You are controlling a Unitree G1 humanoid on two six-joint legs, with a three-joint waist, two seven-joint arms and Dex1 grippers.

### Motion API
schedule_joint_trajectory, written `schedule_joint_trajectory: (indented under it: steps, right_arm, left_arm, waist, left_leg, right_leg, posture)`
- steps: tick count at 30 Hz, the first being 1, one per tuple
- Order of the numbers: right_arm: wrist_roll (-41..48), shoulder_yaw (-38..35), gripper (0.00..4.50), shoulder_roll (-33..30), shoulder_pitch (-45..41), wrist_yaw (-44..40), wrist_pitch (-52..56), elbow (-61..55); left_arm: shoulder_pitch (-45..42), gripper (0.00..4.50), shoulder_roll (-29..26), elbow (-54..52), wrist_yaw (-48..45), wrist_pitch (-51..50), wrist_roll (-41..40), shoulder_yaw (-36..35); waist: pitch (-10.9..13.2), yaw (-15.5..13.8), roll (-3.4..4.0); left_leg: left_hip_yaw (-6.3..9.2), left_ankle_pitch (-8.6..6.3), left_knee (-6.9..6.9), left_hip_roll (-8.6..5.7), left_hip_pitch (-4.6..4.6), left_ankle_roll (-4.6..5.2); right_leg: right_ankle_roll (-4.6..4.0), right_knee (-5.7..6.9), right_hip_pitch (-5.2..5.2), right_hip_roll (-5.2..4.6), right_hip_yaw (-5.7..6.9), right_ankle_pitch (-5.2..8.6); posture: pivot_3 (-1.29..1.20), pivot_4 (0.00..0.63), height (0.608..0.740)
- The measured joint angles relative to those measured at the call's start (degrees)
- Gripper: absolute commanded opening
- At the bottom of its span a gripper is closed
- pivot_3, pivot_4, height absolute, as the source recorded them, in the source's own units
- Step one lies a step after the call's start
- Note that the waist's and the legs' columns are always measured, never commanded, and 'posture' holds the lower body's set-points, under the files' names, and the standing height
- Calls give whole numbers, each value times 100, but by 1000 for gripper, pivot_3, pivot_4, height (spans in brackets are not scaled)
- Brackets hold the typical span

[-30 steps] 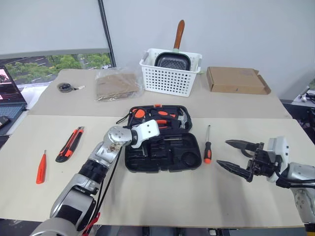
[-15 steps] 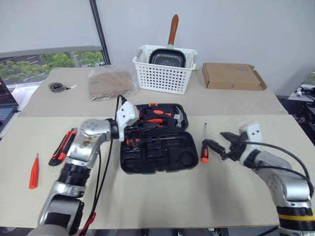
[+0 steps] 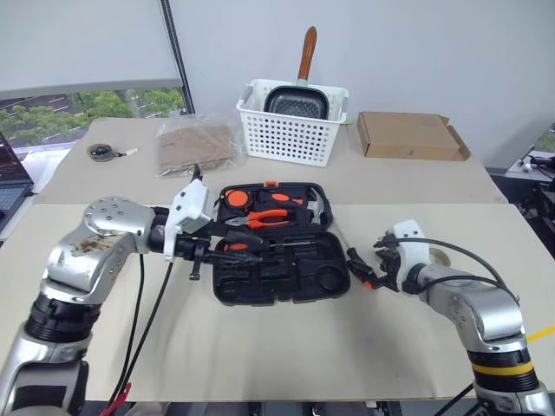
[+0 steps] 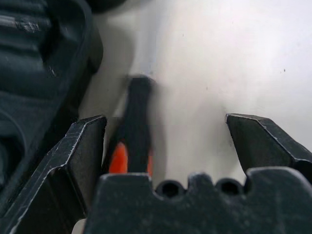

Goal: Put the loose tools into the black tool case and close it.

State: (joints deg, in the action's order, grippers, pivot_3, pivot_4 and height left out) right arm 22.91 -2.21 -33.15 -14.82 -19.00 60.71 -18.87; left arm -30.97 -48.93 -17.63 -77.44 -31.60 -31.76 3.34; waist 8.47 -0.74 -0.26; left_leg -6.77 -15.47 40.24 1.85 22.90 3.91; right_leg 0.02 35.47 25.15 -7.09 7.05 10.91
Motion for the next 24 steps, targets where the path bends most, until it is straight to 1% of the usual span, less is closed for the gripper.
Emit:
schedule_joint_trajectory:
  steps: [1,3,4,5,9,14,17,18,20,24]
  right_arm:
    - [-54,31,3762,0,-18,34,15,0]
    - [-144,82,3094,0,-41,58,23,1]
    - [-173,118,2746,10,-60,67,23,5]
    - [-195,139,2248,22,-76,70,23,6]
    - [-265,153,1040,91,-145,106,-21,85]
    - [-456,119,1019,113,-298,173,-240,414]
    - [-627,12,1019,91,-467,156,-706,773]
    - [-664,-40,1019,41,-539,65,-979,850]
    - [-716,-47,1019,-116,-678,-284,-1581,990]
    - [-813,181,1019,-414,-1127,-1531,-3079,1306]
  left_arm:
    - [-1,3683,-82,-53,-22,4,15,13]
    - [-23,4392,-167,-99,-29,9,37,22]
    - [-51,4496,-187,-134,-25,8,39,22]
    - [-72,4500,-189,-181,-22,8,34,22]
    - [-79,4500,-193,-234,42,-19,8,21]
    - [-78,4500,-170,-291,192,-139,-25,9]
    - [-54,4500,-72,-297,411,-264,-174,-99]
    - [-33,4500,-56,-307,502,-327,-230,-173]
    - [98,4500,-61,-332,652,-379,-257,-342]
    - [705,4500,-97,-413,992,-568,-411,-748]
  waist:
    - [0,1,0]
    - [0,3,0]
    - [0,4,0]
    - [0,5,0]
    - [0,9,-1]
    - [1,6,-1]
    - [3,13,0]
    - [4,15,0]
    - [4,28,0]
    - [6,106,-4]
  left_leg:
    - [1,0,0,0,0,0]
    - [0,0,0,0,0,0]
    - [1,0,0,0,0,0]
    - [2,0,0,0,0,1]
    - [3,0,0,0,0,0]
    - [3,2,-1,0,3,-3]
    - [1,6,-1,-1,7,-9]
    - [1,19,-2,-1,7,-31]
    - [-3,22,-19,-2,3,-35]
    - [-3,37,-42,6,-4,-61]
  right_leg:
    - [0,-1,0,1,-1,0]
    - [0,-3,0,2,-2,0]
    - [1,-5,-2,4,-3,0]
    - [1,-6,-3,4,-4,0]
    - [1,-6,-2,8,-6,0]
    - [1,-7,-1,10,-6,0]
    - [1,-8,4,10,-11,-1]
    - [2,-10,3,12,-11,-1]
    - [2,-18,3,14,-15,-1]
    - [1,-35,3,33,-20,-1]
  posture:
    - [0,150,700]
    - [0,150,700]
    - [0,150,700]
    - [0,150,700]
    - [0,150,700]
    - [0,150,700]
    - [0,150,700]
    - [0,150,700]
    - [0,150,700]
    - [0,150,700]
